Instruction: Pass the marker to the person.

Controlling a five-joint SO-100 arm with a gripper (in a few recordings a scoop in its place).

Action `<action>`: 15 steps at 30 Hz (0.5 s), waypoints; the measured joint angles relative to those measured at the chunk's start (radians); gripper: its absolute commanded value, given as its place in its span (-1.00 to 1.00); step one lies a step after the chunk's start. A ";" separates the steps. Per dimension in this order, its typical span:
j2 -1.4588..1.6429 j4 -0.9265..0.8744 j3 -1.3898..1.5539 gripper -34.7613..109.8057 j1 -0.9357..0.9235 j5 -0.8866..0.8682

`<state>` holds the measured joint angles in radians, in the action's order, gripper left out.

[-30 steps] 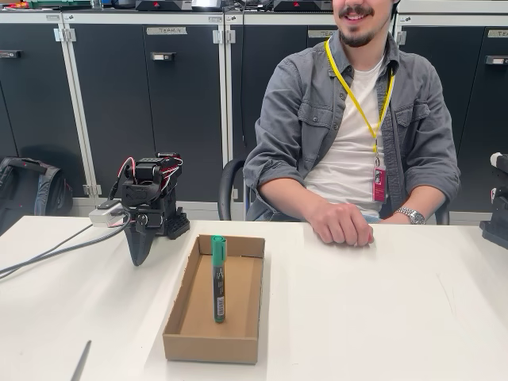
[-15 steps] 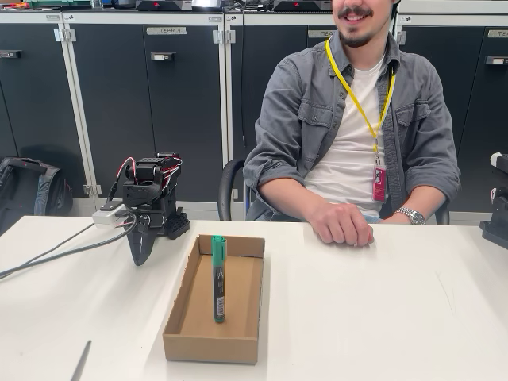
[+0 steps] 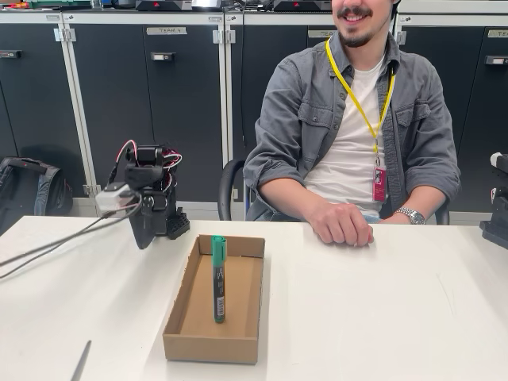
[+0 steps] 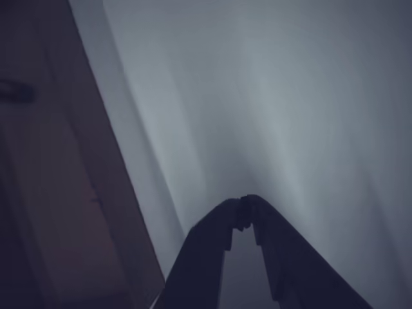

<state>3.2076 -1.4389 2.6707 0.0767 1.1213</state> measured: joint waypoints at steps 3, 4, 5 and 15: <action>-0.071 -0.041 -0.222 -0.59 0.048 -0.011; -0.089 -0.054 -0.295 -0.59 0.061 -0.011; -0.098 -0.061 -0.351 -0.59 0.069 -0.011; -0.192 0.057 -0.715 -0.59 0.149 -0.095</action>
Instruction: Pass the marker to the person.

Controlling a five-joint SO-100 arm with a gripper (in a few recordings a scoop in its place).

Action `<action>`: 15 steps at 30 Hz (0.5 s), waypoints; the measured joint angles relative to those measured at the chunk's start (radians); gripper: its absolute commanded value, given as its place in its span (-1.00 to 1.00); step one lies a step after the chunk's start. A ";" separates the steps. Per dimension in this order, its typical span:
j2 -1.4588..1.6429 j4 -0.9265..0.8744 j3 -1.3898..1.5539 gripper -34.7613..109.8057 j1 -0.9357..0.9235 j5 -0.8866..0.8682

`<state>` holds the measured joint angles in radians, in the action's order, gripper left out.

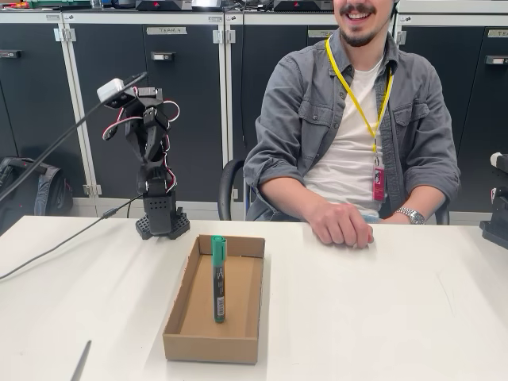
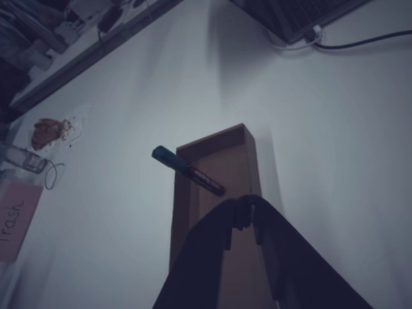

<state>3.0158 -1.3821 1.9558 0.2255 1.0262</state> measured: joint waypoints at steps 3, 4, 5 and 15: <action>-0.052 0.133 0.000 -0.59 -0.009 -0.044; -0.081 0.181 0.000 -0.59 -0.012 -0.054; -0.114 0.229 0.000 -0.59 -0.014 -0.061; -0.394 0.560 -0.106 -0.59 0.014 0.017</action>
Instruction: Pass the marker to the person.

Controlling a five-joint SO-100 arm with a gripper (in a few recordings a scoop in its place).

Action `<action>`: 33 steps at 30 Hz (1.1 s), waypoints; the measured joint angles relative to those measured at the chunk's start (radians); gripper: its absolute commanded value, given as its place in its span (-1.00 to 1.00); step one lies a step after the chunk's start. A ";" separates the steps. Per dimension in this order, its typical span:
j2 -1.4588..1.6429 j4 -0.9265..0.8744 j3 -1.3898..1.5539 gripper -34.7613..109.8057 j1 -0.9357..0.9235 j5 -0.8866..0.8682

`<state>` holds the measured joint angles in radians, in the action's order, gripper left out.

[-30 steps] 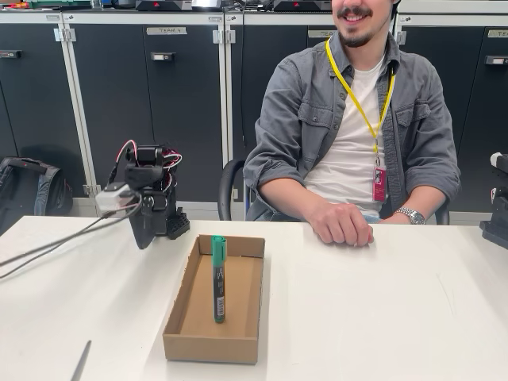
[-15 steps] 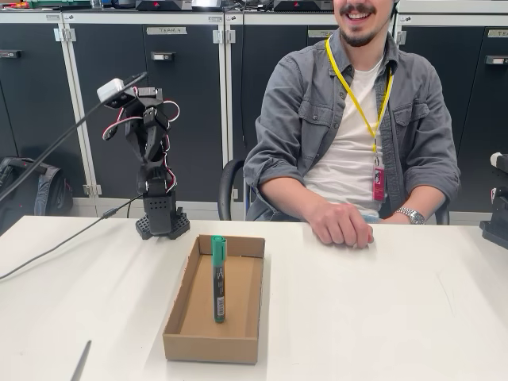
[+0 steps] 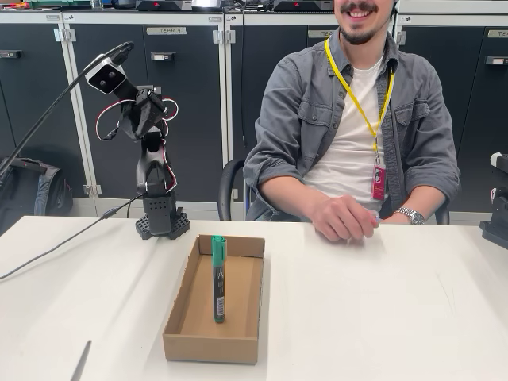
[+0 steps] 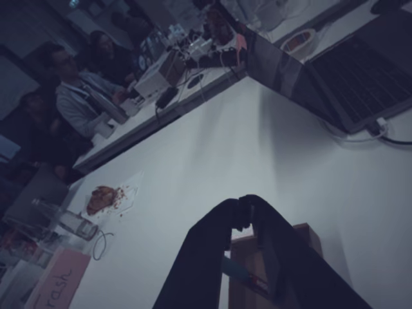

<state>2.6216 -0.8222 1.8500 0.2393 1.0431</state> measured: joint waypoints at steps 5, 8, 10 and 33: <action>-0.114 0.078 -0.049 -0.59 0.041 0.156; -0.192 0.100 -0.086 -0.59 0.066 0.258; -0.242 0.109 -0.110 -0.59 0.084 0.331; -0.466 -0.086 -0.063 -0.58 0.193 0.518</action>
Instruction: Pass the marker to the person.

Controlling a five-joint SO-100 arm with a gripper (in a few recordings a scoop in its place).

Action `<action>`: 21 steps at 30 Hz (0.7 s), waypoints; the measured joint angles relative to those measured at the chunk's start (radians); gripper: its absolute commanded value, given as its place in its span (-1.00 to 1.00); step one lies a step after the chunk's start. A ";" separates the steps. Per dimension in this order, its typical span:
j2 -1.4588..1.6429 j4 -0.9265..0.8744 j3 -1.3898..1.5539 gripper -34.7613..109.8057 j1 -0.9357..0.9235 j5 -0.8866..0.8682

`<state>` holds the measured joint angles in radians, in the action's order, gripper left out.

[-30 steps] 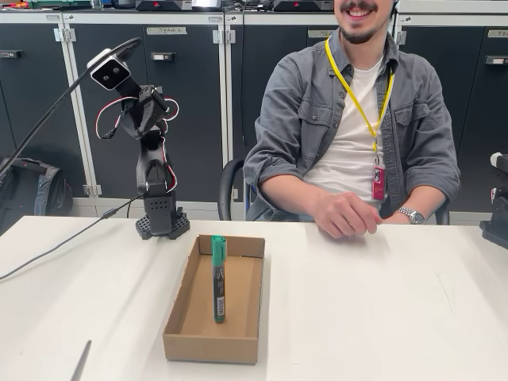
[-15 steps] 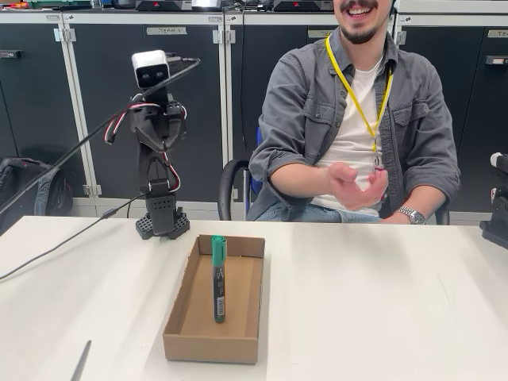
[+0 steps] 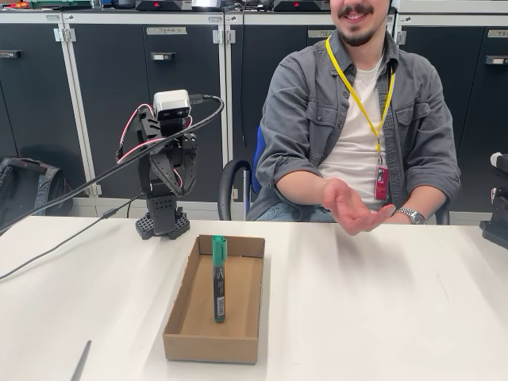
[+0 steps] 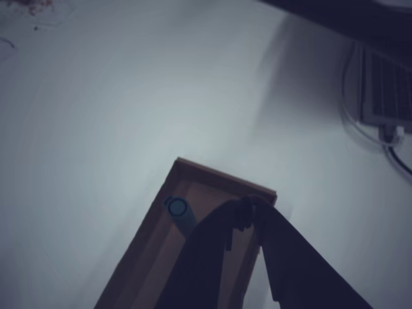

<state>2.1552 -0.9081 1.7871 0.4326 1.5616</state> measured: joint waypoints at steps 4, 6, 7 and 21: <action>0.009 -0.100 0.048 -0.58 0.017 -0.048; 0.021 -0.126 0.081 -0.58 0.020 -0.063; 0.021 -0.130 0.086 -0.58 0.021 -0.067; 0.149 0.084 0.402 -0.56 0.083 -0.006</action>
<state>2.3040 -0.8237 2.1890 0.5154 1.5555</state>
